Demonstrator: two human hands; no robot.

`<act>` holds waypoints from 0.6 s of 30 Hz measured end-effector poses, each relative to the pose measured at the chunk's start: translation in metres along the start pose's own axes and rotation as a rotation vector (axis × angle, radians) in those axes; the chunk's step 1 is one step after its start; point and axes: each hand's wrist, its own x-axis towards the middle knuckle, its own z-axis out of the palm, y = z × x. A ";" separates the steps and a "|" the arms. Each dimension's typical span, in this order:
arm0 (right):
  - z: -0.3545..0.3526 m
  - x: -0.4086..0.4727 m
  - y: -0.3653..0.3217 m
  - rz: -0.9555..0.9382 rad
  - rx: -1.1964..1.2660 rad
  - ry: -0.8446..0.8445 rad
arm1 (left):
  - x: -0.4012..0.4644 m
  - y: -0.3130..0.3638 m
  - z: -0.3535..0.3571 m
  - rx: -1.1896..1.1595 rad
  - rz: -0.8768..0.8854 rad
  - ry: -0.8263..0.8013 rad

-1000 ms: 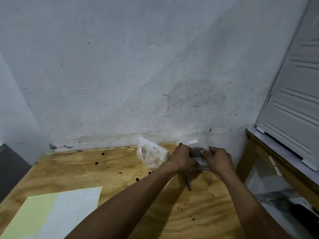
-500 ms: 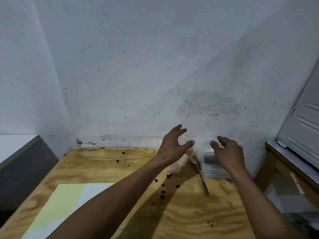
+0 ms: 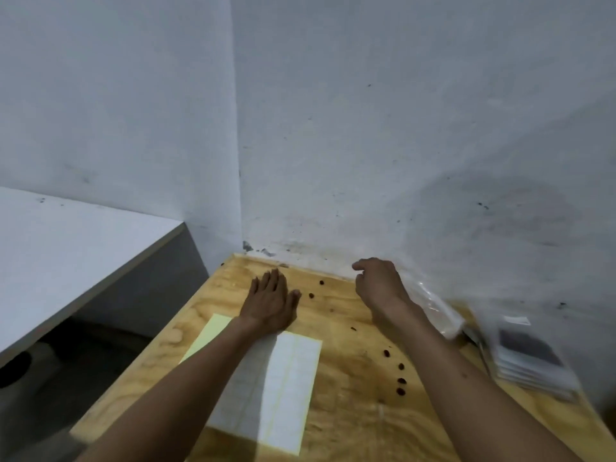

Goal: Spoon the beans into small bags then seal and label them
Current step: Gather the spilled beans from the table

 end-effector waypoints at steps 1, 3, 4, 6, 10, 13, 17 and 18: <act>0.008 0.004 0.002 0.048 -0.036 -0.031 | 0.000 -0.001 0.002 0.015 0.021 0.006; 0.022 0.012 0.005 0.066 -0.094 -0.061 | 0.002 -0.001 0.004 0.038 0.043 0.008; 0.030 0.016 0.005 0.040 -0.095 -0.078 | 0.003 -0.003 0.004 0.035 0.040 0.004; 0.041 0.020 0.002 -0.020 -0.058 -0.113 | 0.005 -0.003 0.005 0.050 0.040 -0.008; 0.062 0.032 -0.009 -0.056 -0.014 -0.104 | 0.005 -0.002 0.006 0.065 0.031 -0.024; 0.069 0.039 -0.011 -0.050 -0.016 -0.099 | 0.005 0.000 0.005 0.071 0.035 -0.025; 0.075 0.045 -0.012 -0.034 0.011 -0.056 | 0.005 -0.001 0.006 0.106 0.040 -0.020; 0.077 0.045 -0.011 -0.021 0.020 -0.059 | 0.005 -0.001 0.006 0.108 0.040 -0.023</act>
